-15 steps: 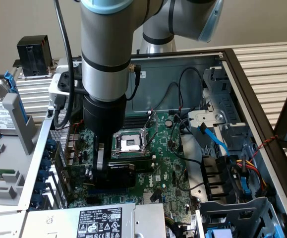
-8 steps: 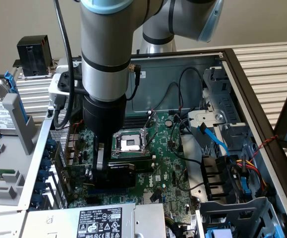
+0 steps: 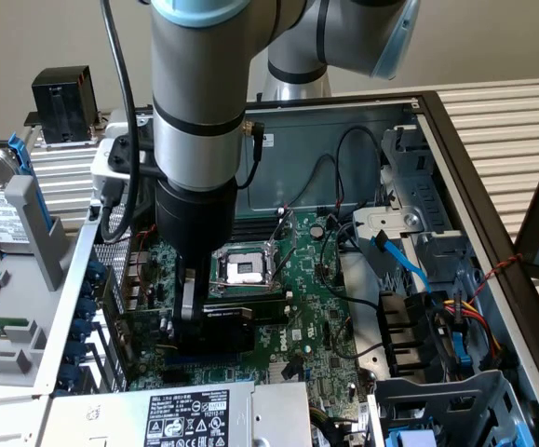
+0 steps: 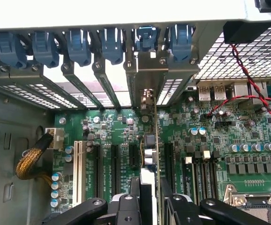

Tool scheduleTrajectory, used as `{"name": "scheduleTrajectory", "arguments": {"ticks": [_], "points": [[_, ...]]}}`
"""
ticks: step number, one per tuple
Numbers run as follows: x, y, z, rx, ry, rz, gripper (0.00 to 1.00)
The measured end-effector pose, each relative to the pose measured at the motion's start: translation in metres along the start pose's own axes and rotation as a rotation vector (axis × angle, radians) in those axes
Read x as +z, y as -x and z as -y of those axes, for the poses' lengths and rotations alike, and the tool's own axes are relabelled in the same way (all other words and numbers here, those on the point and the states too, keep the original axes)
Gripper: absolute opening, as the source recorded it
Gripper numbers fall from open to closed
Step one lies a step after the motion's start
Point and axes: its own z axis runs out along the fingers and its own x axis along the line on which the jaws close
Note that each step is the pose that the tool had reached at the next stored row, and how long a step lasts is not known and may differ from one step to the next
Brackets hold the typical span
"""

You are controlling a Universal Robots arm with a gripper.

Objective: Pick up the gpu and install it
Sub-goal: 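Insert the gpu into the slot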

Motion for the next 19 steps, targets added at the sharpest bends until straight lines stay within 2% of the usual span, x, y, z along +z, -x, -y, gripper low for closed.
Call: {"name": "scheduleTrajectory", "arguments": {"ticks": [19], "points": [[0.0001, -0.0003, 0.0, -0.005, -0.0001, -0.0009, 0.27]]}}
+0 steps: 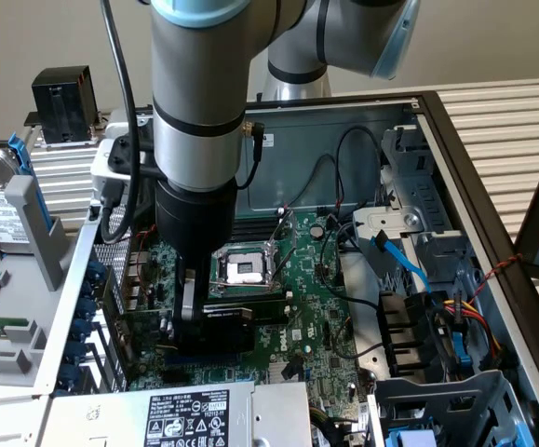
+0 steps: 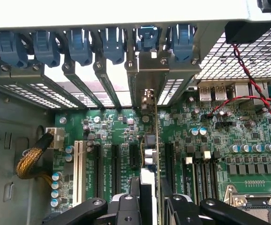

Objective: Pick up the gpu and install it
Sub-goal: 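Insert the gpu into the slot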

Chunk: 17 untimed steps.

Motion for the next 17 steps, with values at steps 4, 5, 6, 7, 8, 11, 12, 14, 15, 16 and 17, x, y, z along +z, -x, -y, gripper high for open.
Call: {"name": "scheduleTrajectory", "arguments": {"ticks": [4, 5, 6, 7, 8, 11, 12, 14, 15, 16, 17], "points": [[0.0004, 0.0, 0.0001, 0.0, 0.0, -0.0001, 0.27], [0.0004, 0.0, 0.0001, 0.0, 0.0, -0.0002, 0.27], [0.0005, 0.0, 0.0001, 0.0, 0.0, -0.0002, 0.27], [0.0006, 0.0, 0.0001, 0.0, -0.0001, 0.0, 0.27], [0.0007, 0.0, 0.0001, 0.0, 0.0, -0.0001, 0.27], [0.0012, 0.0, 0.0002, 0.0, 0.0, -0.0002, 0.27], [0.0013, 0.0, 0.0002, 0.0, 0.0001, -0.0002, 0.27], [0.0014, 0.0, 0.0002, 0.0, 0.0001, -0.0002, 0.27], [0.0016, 0.0, 0.0002, 0.0, 0.0, -0.0001, 0.27], [0.0017, 0.0, 0.0002, 0.0, 0.0, -0.0001, 0.27], [0.0019, 0.0, 0.0003, 0.0, 0.0, -0.0001, 0.27]]}}
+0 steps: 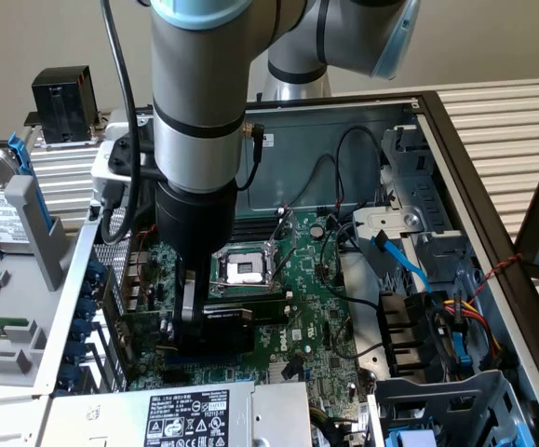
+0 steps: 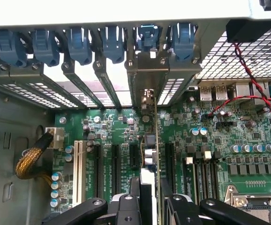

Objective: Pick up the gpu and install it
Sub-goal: 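Insert the gpu into the slot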

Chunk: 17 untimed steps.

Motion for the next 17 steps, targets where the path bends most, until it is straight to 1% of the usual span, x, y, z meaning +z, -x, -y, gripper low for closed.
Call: {"name": "scheduleTrajectory", "arguments": {"ticks": [8, 13, 15, 17], "points": [[0.002, 0.0001, 0.0004, 0.0, -0.0003, 0.0005, 0.27], [0.0008, 0.0002, 0.0001, 0.0, -0.0006, 0.0009, 0.27], [0.0004, 0.0002, 0.0, 0.0, -0.0004, 0.0003, 0.27], [0.0002, 0.0001, 0.0, 0.0, -0.0003, -0.0018, 0.27]]}}
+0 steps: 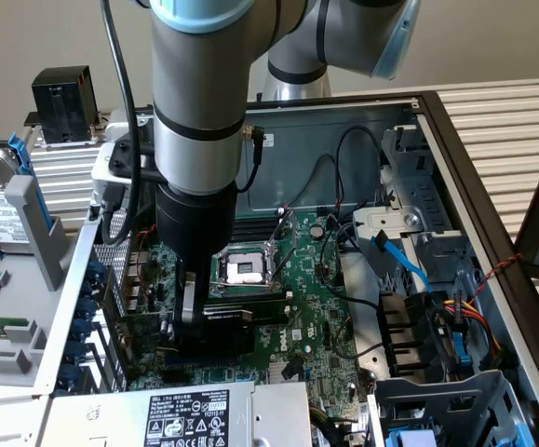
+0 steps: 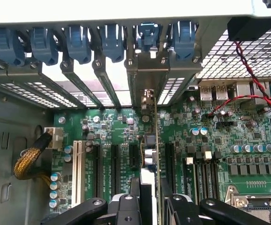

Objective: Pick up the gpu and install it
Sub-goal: 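Insert the gpu into the slot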

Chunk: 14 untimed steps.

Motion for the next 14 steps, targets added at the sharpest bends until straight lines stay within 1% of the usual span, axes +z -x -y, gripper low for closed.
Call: {"name": "scheduleTrajectory", "arguments": {"ticks": [4, 11, 12, 13, 14], "points": [[0.0, 0.0, 0.0, 0.001, -0.0003, -0.0046, 0.27], [-0.0003, -0.0001, -0.0002, 0.001, 0.0002, -0.0073, 0.27], [-0.0003, -0.0001, -0.0001, 0.001, -0.0001, -0.0067, 0.29], [-0.0003, 0.0, -0.0001, 0.001, -0.0002, -0.0065, 0.35], [-0.0005, 0.0, -0.0001, 0.001, -0.0004, -0.0063, 0.35]]}}
